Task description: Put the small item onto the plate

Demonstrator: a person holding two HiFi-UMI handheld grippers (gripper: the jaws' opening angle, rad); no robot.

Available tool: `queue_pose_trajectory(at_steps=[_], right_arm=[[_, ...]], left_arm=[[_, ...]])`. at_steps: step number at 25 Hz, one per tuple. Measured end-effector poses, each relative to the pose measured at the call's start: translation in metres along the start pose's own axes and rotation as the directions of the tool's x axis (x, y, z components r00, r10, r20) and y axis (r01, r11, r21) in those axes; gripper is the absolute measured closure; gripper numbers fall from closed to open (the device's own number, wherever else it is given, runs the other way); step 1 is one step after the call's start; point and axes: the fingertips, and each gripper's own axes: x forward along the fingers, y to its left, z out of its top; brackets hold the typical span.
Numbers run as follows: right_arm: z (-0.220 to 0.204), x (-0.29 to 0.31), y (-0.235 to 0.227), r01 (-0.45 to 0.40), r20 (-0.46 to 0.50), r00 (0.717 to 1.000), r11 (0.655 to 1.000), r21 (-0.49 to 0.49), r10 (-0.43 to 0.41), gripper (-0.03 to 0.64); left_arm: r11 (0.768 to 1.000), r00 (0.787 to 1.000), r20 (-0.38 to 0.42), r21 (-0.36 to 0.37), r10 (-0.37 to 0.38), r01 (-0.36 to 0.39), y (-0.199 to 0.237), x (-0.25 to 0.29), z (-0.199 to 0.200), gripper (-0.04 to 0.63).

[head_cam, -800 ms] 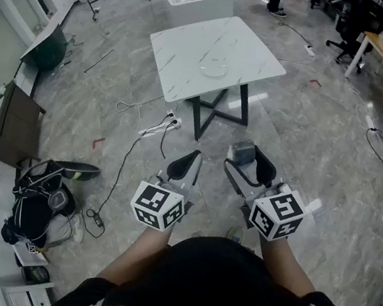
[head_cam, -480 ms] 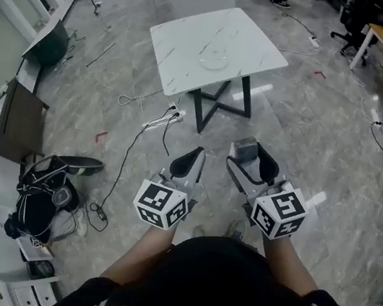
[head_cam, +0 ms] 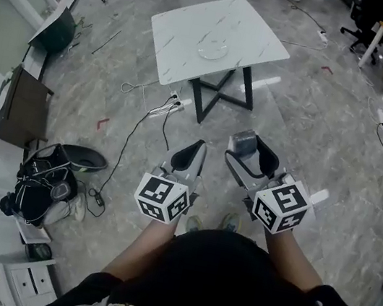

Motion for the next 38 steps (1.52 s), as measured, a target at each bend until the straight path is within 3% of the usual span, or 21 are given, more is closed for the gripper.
queue_pose_trajectory(at_steps=[12,21,38], right_arm=[[-0.011,-0.013,-0.026,-0.039,-0.005,0.999,0.999,0.015,0.039,0.278],[-0.018,-0.014,-0.03,-0.031,-0.02,0.999,0.999,0.018,0.031,0.278],[-0.015,0.066,-0.057,0.019,-0.076,0.997,1.0,0.017,-0.018,0.279]], left_arm=[[0.999,0.999,-0.027,0.003,0.047,-0.046,-0.021,0.016,-0.014,0.595],[1.0,0.999,-0.029,-0.011,0.026,-0.027,-0.024,0.026,-0.021,0.595],[0.999,0.999,-0.041,-0.051,-0.015,0.013,0.05,0.076,-0.014,0.595]])
